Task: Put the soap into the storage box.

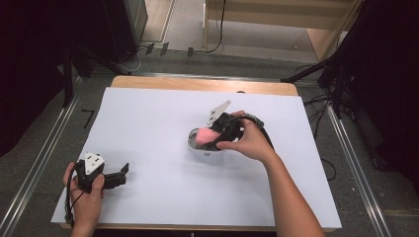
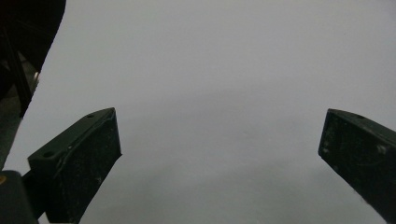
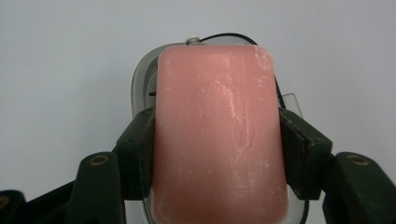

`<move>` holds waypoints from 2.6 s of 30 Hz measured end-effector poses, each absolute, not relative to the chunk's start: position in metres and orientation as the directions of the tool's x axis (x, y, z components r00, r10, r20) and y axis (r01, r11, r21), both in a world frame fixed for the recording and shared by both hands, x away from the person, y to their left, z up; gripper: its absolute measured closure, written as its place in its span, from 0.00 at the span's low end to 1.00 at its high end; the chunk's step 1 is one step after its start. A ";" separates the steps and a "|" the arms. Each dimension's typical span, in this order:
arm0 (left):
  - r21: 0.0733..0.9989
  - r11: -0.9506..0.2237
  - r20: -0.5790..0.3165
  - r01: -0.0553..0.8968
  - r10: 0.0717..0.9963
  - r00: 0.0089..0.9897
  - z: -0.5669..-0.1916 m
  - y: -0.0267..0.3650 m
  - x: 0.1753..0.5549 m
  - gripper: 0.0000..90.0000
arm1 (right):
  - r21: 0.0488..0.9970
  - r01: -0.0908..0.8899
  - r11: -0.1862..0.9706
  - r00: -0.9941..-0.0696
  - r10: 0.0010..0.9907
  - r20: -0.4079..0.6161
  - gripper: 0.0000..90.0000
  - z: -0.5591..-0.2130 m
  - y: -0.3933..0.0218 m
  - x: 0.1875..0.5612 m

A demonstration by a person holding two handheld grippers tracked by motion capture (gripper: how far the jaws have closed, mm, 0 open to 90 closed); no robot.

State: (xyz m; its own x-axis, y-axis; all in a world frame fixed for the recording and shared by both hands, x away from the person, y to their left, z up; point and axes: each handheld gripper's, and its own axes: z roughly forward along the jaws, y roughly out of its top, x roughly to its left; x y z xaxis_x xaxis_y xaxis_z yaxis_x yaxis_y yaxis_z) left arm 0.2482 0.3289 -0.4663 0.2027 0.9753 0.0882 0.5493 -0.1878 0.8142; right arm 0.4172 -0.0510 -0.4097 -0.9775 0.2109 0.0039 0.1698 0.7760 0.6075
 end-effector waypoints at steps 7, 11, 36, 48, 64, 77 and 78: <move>0.814 -0.188 0.089 0.549 0.975 0.203 -0.466 0.329 0.248 0.00 | 0.632 0.226 0.741 -0.968 0.241 0.065 0.36 -0.407 -0.053 0.417; 0.814 -0.189 0.089 0.549 0.975 0.203 -0.466 0.329 0.248 0.00 | 0.655 0.244 0.715 -0.963 0.259 0.076 0.36 -0.398 -0.056 0.415; 0.814 -0.193 0.094 0.548 0.975 0.204 -0.466 0.328 0.248 0.00 | 0.713 0.460 0.530 -0.788 0.613 0.053 0.11 -0.404 -0.117 0.378; 0.813 -0.194 0.095 0.550 0.974 0.204 -0.466 0.328 0.248 0.00 | 0.721 0.497 0.483 -0.736 0.675 0.056 0.01 -0.415 -0.136 0.363; 0.812 -0.194 0.094 0.551 0.974 0.205 -0.466 0.328 0.248 0.00 | 0.725 0.531 0.438 -0.692 0.718 0.074 0.01 -0.432 -0.160 0.348; 0.812 -0.195 0.095 0.551 0.974 0.204 -0.466 0.328 0.248 0.00 | 0.724 0.554 0.410 -0.654 0.753 0.075 0.01 -0.446 -0.176 0.336; 0.812 -0.195 0.095 0.551 0.974 0.204 -0.466 0.328 0.248 0.00 | 0.725 0.554 0.409 -0.653 0.754 0.074 0.01 -0.447 -0.178 0.336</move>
